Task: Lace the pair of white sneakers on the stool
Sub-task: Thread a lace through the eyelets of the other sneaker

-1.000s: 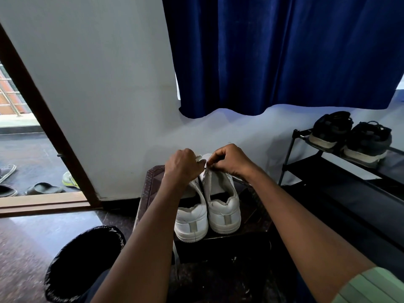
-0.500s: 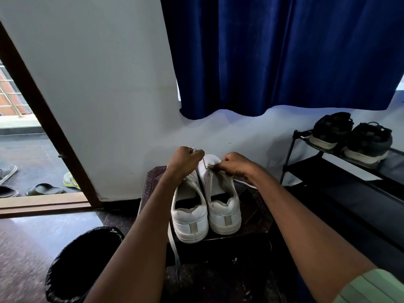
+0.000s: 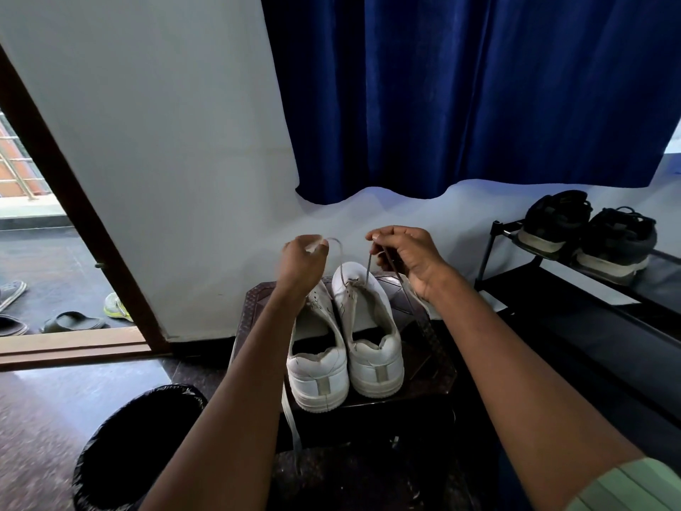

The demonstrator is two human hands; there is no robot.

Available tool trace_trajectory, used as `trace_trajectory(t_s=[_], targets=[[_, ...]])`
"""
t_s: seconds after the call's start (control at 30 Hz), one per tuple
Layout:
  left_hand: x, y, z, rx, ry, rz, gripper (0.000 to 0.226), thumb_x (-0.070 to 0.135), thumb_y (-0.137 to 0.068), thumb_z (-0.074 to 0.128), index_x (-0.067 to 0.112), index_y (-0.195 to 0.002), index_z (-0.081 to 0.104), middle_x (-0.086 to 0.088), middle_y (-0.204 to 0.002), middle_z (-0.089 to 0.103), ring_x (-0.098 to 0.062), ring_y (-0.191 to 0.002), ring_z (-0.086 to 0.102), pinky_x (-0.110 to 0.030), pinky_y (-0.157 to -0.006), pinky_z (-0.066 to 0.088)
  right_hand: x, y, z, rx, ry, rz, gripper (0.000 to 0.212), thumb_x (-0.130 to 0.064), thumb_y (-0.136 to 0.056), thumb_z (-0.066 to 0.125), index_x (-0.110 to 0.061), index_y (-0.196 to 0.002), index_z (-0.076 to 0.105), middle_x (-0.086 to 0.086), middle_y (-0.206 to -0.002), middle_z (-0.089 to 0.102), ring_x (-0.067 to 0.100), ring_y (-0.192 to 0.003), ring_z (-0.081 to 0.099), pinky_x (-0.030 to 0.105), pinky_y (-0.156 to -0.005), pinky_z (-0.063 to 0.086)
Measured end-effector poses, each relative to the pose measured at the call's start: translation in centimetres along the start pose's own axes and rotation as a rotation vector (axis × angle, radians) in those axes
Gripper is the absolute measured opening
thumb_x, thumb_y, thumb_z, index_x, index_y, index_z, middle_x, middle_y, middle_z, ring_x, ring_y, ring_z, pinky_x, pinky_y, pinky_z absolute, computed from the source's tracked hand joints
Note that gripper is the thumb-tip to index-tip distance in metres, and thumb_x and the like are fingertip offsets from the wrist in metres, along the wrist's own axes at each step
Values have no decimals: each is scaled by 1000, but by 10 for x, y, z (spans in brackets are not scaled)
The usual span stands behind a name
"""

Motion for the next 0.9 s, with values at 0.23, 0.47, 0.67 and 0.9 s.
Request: trace_trajectory(t_s=[0.23,0.47,0.67,0.9], targets=[[27,22,7,27,-227,411,16,34,-91,71,24,-85,81,7,-81,75,-6,-67,65,-30,-66,55,-5,6,16,-246,-253,75,33,-15,-100,58,5,-125,70,22,-119,74,29,-111,73,38,-99,58],[17,26,26,-28,-117,177,42,54,-85,75,21,-61,70,9,-49,55,-11,-48,47,-25,-52,36,-2,15,31,-287,-237,134,40,-24,-95,66,0,-126,71,11,-120,76,17,-110,71,31,-102,50],[36,32,5,-74,575,97,30,31,-102,58,14,-83,73,-3,-85,75,-13,-77,62,-27,-73,46,16,-5,8,14,-152,254,30,-24,-88,74,-7,-113,76,6,-107,80,19,-88,70,32,-76,54],[29,25,1,-11,537,136,33,29,-106,54,13,-81,69,2,-59,55,-10,-54,48,-24,-58,42,18,0,-1,256,645,-106,24,-15,-74,82,-17,-98,82,-3,-90,76,16,-80,70,29,-75,57]])
Point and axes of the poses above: each hand's wrist, its own y-axis away from the middle knuckle, its own z-axis out of the palm, x = y × z, the point moved 4 cm from there along -y, towards the middle knuckle
